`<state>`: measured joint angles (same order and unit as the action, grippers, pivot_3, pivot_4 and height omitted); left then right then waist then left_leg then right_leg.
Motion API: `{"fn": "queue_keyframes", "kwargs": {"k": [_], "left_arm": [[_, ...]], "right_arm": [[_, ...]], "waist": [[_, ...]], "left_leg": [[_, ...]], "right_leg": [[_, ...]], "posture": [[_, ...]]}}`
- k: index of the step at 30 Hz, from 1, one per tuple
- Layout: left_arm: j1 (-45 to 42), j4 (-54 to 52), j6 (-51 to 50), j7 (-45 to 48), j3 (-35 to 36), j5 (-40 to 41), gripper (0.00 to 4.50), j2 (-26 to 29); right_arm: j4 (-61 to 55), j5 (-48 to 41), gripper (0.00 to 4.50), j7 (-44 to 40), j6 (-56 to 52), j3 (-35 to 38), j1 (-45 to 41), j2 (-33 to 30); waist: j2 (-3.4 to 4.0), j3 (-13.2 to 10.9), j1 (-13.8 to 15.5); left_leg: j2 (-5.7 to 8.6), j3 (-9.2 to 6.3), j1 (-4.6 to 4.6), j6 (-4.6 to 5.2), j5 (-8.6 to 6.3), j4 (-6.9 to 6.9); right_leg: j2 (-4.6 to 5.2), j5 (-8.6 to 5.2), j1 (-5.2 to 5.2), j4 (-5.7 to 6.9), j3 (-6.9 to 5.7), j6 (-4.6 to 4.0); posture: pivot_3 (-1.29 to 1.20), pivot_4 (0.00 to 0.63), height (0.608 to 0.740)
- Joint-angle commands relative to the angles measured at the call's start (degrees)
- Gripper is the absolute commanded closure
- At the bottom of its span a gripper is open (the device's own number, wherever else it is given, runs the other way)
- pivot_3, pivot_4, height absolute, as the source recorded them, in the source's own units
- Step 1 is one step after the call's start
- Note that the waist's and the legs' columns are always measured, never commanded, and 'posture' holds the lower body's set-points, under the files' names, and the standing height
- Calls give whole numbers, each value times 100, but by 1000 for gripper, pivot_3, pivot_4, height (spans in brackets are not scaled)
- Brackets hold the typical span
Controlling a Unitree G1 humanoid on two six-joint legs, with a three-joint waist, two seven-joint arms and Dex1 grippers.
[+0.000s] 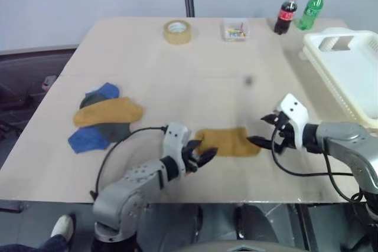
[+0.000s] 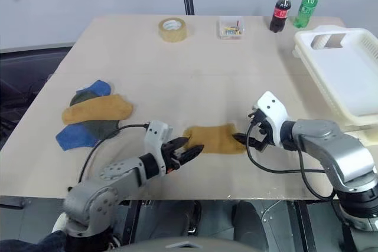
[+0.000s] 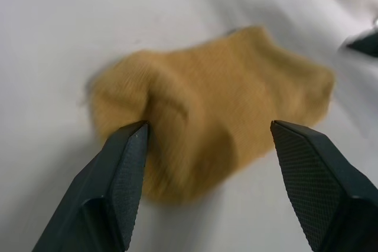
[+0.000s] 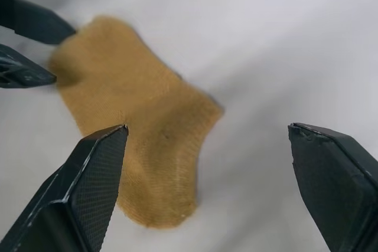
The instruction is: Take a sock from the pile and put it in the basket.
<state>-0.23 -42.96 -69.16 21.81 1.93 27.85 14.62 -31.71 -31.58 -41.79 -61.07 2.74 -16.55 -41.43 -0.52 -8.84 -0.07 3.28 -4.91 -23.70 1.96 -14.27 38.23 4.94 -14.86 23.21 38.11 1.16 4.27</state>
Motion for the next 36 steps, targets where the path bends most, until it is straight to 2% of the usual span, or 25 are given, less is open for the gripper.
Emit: {"fn": "queue_keyframes", "kwargs": {"k": [1, 4, 9, 16, 22, 29, 30, 31, 32, 33, 36], "left_arm": [[92, -476, 115, 222, 563, 277, 1007, 439], [43, -449, 805, 336, 991, 258, 1007, 687], [-100, 529, 1971, -104, 821, -812, 1007, 1159], [-338, 1648, 2782, -499, 448, -1936, 1007, 1680], [-689, 2513, 3368, -681, 351, -2413, 1007, 1686], [-948, 3188, 3440, -682, 372, -2504, 1007, 1565], [-927, 3212, 3447, -635, 340, -2521, 1507, 1587], [-898, 3227, 3441, -589, 319, -2526, 1704, 1608], [-865, 3236, 3415, -553, 301, -2537, 2129, 1630], [-842, 3242, 3410, -531, 291, -2555, 2771, 1648], [-819, 3245, 3391, -523, 314, -2568, 3853, 1647]], "right_arm": [[-217, -440, 11, -570, 753, 748, 341, -54], [-111, -762, 11, -1191, 1707, 1267, 759, 120], [88, -1083, 11, -1731, 2274, 1514, 1046, 69], [118, -1223, 11, -1573, 2403, 1376, 969, 54], [93, -1227, 11, -1422, 2464, 1251, 985, 84], [23, -1280, 11, -1265, 2551, 1193, 1007, 130], [0, -1342, 0, -1238, 2544, 1221, 1000, 146], [-17, -1395, 0, -1213, 2534, 1246, 992, 153], [-27, -1419, 0, -1212, 2550, 1260, 993, 150], [-32, -1429, 0, -1231, 2579, 1266, 1006, 140], [-67, -1499, 0, -1321, 2645, 1277, 1086, 107]], "waist": [[1, -1, 2], [1, -1, 30], [2, -1, 64], [0, -3, 89], [0, -3, 94], [1, -2, 91], [1, -1, 91], [1, -1, 87], [2, -1, 80], [2, -1, 77], [3, -1, 76]], "left_leg": [[0, 0, 0, 0, 0, -1], [-1, -2, 0, 0, 0, -2], [-2, 0, 10, 0, -1, -3], [-2, -2, 6, 1, -2, -6], [-2, -8, 4, 0, -2, -6], [-1, -7, 1, 0, -2, -6], [-1, -7, 1, 0, -2, -6], [-1, -8, 2, 0, -2, -6], [-1, -8, 2, 0, -2, -7], [-2, -7, 3, 0, -2, -7], [-2, -6, 4, 0, -2, -8]], "right_leg": [[0, 0, -1, -2, 1, 0], [0, 0, -3, -6, -4, 0], [1, 1, -15, -13, -2, -1], [3, 1, -13, -17, -4, -1], [7, 1, -12, -16, -9, -1], [8, 1, -7, -16, -7, 0], [9, 1, -7, -15, -7, 0], [8, 1, -7, -14, -7, 0], [8, 1, -7, -14, -7, 0], [8, 1, -7, -13, -6, 0], [8, 1, -6, -13, -4, 0]], "posture": [[0, 150, 738], [0, 150, 738], [0, 150, 738], [0, 150, 738], [0, 150, 738], [0, 150, 738], [0, 150, 738], [0, 150, 738], [0, 150, 738], [0, 150, 738], [0, 150, 738]]}}
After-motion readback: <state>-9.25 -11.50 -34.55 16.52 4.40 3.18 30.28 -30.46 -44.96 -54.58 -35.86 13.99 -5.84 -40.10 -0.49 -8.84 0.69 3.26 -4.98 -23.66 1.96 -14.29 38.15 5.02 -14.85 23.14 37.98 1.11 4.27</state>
